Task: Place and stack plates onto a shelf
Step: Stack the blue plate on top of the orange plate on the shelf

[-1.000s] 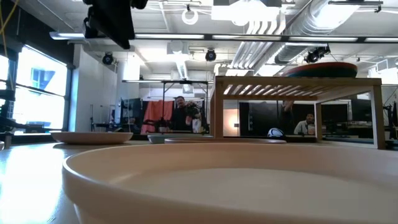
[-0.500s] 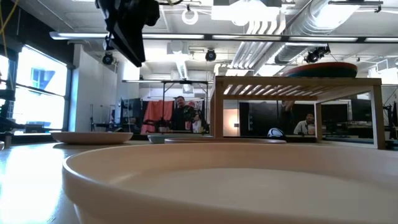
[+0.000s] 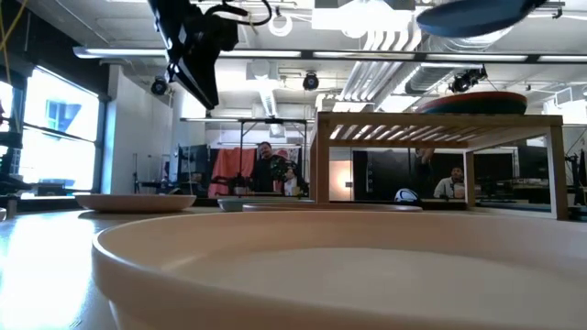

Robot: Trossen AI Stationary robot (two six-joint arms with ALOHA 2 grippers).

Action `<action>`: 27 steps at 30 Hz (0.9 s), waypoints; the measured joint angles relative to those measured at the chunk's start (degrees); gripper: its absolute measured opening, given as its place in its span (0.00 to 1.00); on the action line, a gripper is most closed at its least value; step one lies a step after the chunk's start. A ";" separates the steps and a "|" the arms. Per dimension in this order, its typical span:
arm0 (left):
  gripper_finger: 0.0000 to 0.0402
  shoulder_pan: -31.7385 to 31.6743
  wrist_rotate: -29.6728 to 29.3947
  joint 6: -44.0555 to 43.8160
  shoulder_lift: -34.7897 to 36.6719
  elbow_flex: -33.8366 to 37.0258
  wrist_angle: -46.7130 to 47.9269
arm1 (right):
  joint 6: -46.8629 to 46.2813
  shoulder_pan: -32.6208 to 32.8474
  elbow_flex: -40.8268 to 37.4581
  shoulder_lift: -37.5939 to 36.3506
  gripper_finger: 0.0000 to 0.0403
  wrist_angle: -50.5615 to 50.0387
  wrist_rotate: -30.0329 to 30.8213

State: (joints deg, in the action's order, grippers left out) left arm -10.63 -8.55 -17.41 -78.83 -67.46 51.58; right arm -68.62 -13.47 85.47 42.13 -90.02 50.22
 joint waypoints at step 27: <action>0.25 -6.02 0.04 9.73 0.00 0.02 -0.88 | -48.42 -3.17 -35.54 -6.88 0.00 10.85 -0.23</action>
State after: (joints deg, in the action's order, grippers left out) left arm -16.64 -8.51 -7.68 -78.83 -67.44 50.70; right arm -117.04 -16.64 49.94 35.25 -79.17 49.98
